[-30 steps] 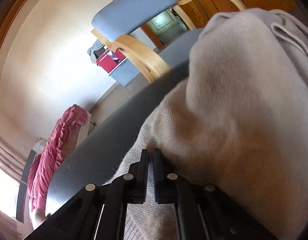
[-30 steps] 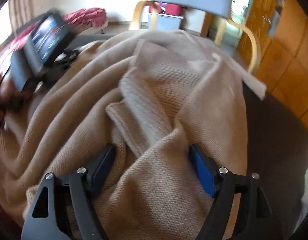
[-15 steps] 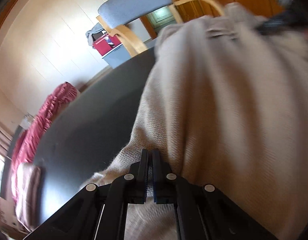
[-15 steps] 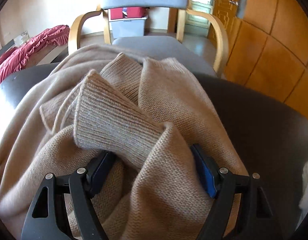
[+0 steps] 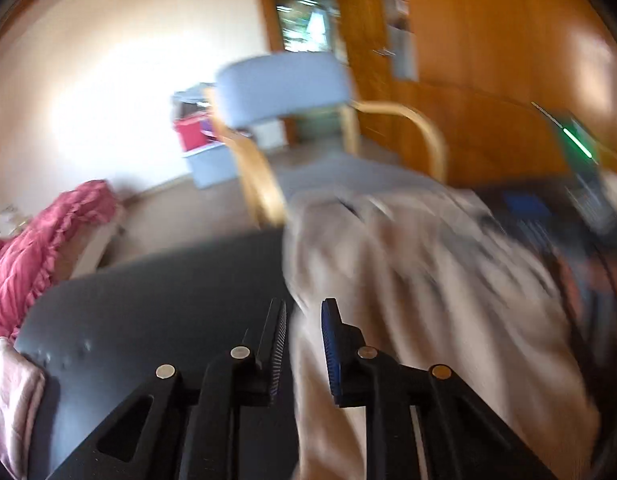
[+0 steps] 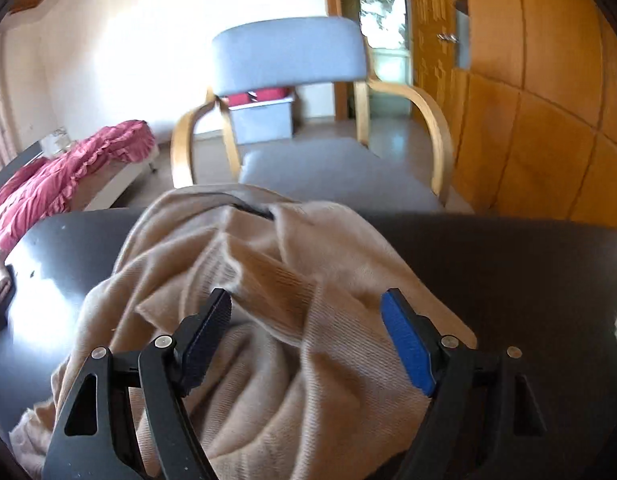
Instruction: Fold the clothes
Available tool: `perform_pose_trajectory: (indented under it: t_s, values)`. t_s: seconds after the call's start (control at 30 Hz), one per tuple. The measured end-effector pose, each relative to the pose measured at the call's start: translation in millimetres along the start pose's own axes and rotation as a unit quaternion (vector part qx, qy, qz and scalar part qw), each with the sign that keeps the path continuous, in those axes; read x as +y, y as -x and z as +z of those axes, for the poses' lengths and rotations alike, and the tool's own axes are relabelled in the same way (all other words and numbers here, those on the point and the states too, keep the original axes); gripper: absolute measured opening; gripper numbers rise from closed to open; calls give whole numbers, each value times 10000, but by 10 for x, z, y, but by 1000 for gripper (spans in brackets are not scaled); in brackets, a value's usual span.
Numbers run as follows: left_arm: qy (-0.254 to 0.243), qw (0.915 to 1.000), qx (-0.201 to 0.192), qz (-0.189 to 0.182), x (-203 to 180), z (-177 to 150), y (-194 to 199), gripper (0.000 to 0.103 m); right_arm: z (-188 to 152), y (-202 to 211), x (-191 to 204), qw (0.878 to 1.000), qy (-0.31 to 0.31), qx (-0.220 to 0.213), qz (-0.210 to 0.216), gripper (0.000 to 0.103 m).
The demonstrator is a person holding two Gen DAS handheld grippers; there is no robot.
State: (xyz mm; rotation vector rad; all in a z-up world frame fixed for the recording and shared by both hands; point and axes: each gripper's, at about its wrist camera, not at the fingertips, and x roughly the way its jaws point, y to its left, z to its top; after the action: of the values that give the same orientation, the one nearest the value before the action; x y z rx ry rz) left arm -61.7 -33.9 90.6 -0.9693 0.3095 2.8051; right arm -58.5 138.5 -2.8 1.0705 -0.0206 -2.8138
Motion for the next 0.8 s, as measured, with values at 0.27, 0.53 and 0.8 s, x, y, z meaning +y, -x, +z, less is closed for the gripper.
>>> perform_pose_trajectory:
  t_s: [0.27,0.53,0.8]
  values:
    - [272,9931,1129,171,258,552,-1510,18,-254,-477,357,9936,889,506,-474,86]
    - [920,9830,1209,-1028,370,675,-1966,18,-234,-483,336,9957,729,505,-278,87]
    - [959,9748,589,-1926,315,882,-1983,21,-220,-499,334,9957,725,501,-282,87]
